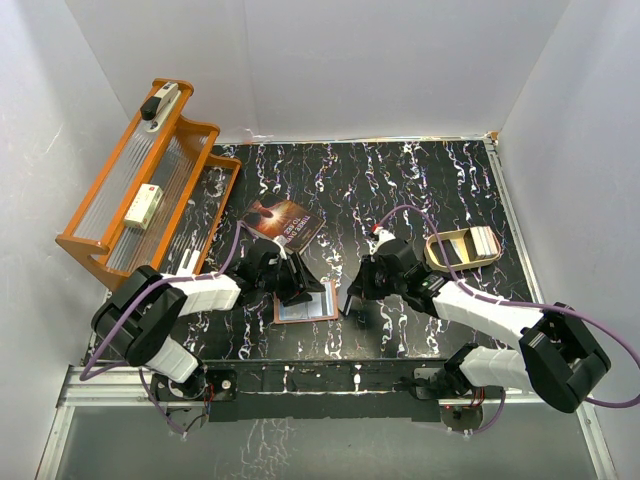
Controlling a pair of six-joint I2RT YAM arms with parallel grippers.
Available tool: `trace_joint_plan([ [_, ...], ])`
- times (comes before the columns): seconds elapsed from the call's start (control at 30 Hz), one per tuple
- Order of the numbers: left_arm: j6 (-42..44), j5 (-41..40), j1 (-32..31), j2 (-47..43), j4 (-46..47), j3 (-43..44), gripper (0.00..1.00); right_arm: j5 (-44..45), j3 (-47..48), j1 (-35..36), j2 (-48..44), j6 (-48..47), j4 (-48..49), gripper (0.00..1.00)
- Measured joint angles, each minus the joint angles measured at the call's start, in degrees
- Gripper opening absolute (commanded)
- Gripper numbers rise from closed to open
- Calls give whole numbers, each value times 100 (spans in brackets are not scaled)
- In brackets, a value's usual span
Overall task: Put the credit cards into the card holder
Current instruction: Insert the credit card into the card holder.
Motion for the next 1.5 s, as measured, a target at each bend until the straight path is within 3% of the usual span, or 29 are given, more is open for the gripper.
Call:
trace_joint_plan([
  [0.23, -20, 17, -33, -20, -33, 15, 54, 120, 0, 74, 0, 17, -9, 0],
  [0.5, 415, -393, -39, -437, -1082, 516, 55, 151, 0, 74, 0, 15, -17, 0],
  [0.77, 632, -564, -39, -522, -1545, 684, 56, 153, 0, 81, 0, 13, -17, 0],
  [1.5, 452, -173, -61, 258, -1086, 737, 58, 275, 0, 146, 103, 33, 26, 0],
])
